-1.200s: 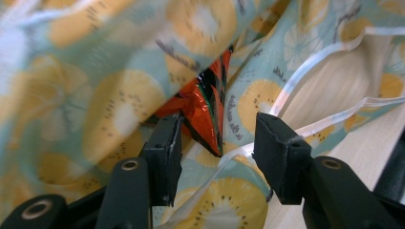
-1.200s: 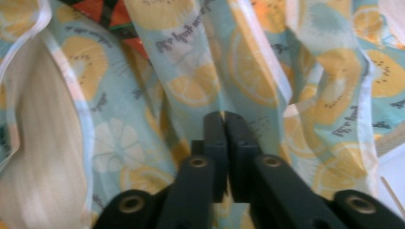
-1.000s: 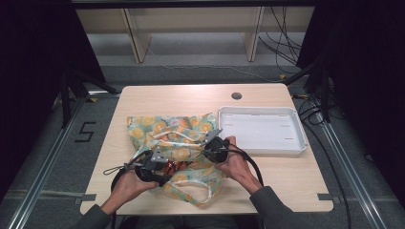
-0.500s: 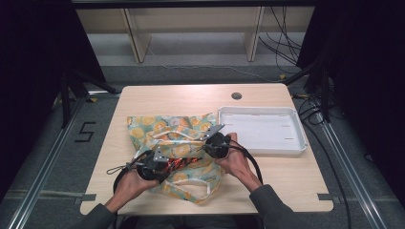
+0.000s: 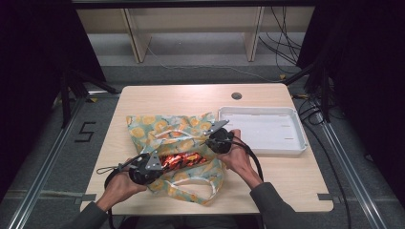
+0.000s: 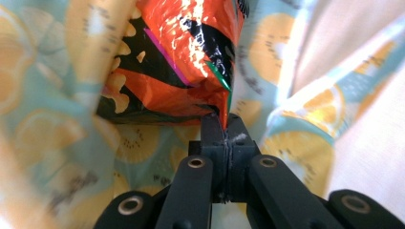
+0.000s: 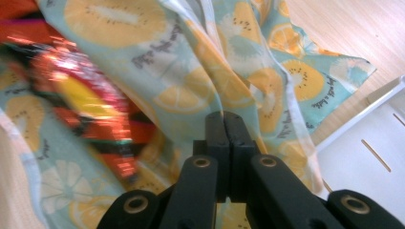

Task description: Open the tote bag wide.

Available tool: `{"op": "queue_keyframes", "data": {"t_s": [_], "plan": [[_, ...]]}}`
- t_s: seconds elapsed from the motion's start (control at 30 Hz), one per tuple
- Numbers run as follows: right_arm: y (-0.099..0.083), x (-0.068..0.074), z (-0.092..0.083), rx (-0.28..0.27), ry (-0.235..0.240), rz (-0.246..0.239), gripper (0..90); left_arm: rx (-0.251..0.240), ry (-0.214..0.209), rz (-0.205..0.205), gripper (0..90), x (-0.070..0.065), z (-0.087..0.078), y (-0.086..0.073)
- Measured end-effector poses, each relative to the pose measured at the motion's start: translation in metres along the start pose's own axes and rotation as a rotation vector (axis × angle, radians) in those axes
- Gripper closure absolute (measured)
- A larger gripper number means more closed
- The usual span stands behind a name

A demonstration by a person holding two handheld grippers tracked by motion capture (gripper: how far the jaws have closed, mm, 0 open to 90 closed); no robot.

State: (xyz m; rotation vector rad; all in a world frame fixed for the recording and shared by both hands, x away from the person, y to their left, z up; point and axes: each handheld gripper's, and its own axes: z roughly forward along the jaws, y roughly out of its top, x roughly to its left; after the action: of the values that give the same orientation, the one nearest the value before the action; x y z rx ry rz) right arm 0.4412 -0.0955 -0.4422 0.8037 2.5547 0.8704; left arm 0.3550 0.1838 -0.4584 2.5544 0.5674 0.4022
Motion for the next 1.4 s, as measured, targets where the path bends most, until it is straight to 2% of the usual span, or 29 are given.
{"op": "queue_keyframes", "data": {"t_s": [0.03, 0.1, 0.23, 0.27, 0.3, 0.33, 0.4, 0.43, 0.5, 0.6, 0.7, 0.73, 0.77, 0.8, 0.83, 0.9, 0.93, 1.03, 1.07, 1.1, 1.17, 1.33, 1.37, 1.4], "plan": [[0.0, -0.001, 0.0, 0.002, -0.003, 0.005, 90.0, 0.0, 0.0, 0.0, 89.0, 0.0, 0.0, 0.0], [0.0, -0.001, 0.001, 0.007, -0.002, 0.008, 90.0, -0.046, -0.037, -0.015, 89.0, 0.002, -0.017, -0.004], [0.0, -0.001, 0.004, 0.015, 0.006, 0.003, 90.0, -0.116, -0.068, -0.044, 89.1, 0.007, -0.04, -0.001], [0.0, 0.0, 0.006, 0.006, -0.001, 0.005, 90.0, -0.134, -0.067, -0.041, 89.1, 0.008, -0.047, 0.001], [0.0, 0.0, 0.004, 0.015, 0.019, -0.001, 90.0, -0.15, -0.069, -0.046, 89.1, 0.01, -0.051, 0.002], [0.0, 0.0, 0.004, 0.015, 0.019, -0.001, 90.0, -0.15, -0.069, -0.046, 89.1, 0.01, -0.051, 0.002], [0.0, 0.002, 0.001, -0.018, 0.032, 0.016, 84.9, -0.182, -0.075, -0.075, 89.1, 0.015, -0.062, 0.005], [0.0, 0.002, -0.001, -0.026, 0.026, 0.019, 81.7, -0.182, -0.075, -0.075, 89.1, 0.015, -0.062, 0.005], [-0.001, 0.002, -0.008, -0.05, 0.027, 0.024, 76.7, -0.202, -0.082, -0.083, 89.0, 0.025, -0.072, 0.009], [-0.004, 0.001, -0.023, -0.094, 0.052, 0.047, 73.1, -0.224, -0.084, -0.113, 89.0, 0.032, -0.077, 0.011], [-0.01, 0.0, -0.035, -0.138, 0.075, 0.046, 72.7, -0.238, -0.086, -0.123, 89.0, 0.039, -0.08, 0.013], [-0.012, 0.001, -0.04, -0.141, 0.095, 0.05, 72.6, -0.253, -0.092, -0.152, 89.0, 0.038, -0.08, 0.014], [-0.013, 0.0, -0.043, -0.135, 0.106, 0.031, 71.9, -0.244, -0.096, -0.133, 89.0, 0.041, -0.081, 0.014], [-0.014, 0.001, -0.044, -0.147, 0.119, 0.033, 71.6, -0.256, -0.098, -0.15, 89.0, 0.041, -0.081, 0.015], [-0.015, 0.002, -0.046, -0.15, 0.116, 0.032, 70.9, -0.249, -0.101, -0.146, 89.0, 0.044, -0.082, 0.016], [-0.015, 0.004, -0.046, -0.168, 0.13, 0.023, 69.7, -0.254, -0.097, -0.162, 89.0, 0.046, -0.083, 0.017], [-0.015, 0.006, -0.045, -0.188, 0.135, 0.023, 68.6, -0.273, -0.102, -0.172, 89.0, 0.046, -0.083, 0.018], [-0.011, 0.01, -0.045, -0.215, 0.158, 0.006, 64.9, -0.266, -0.107, -0.161, 88.9, 0.048, -0.088, 0.02], [-0.009, 0.011, -0.045, -0.219, 0.166, -0.013, 64.5, -0.277, -0.107, -0.181, 88.9, 0.048, -0.089, 0.021], [-0.008, 0.014, -0.044, -0.228, 0.165, 0.001, 64.1, -0.284, -0.108, -0.173, 88.9, 0.049, -0.089, 0.021], [-0.005, 0.016, -0.044, -0.243, 0.185, -0.027, 64.0, -0.287, -0.111, -0.187, 88.9, 0.05, -0.091, 0.022], [0.001, 0.023, -0.046, -0.282, 0.219, -0.046, 62.3, -0.297, -0.119, -0.191, 88.8, 0.052, -0.093, 0.024], [0.002, 0.024, -0.047, -0.299, 0.208, -0.033, 62.5, -0.298, -0.125, -0.193, 88.7, 0.053, -0.093, 0.024], [0.003, 0.026, -0.047, -0.313, 0.222, -0.027, 62.6, -0.3, -0.121, -0.19, 88.7, 0.053, -0.094, 0.024]]}}
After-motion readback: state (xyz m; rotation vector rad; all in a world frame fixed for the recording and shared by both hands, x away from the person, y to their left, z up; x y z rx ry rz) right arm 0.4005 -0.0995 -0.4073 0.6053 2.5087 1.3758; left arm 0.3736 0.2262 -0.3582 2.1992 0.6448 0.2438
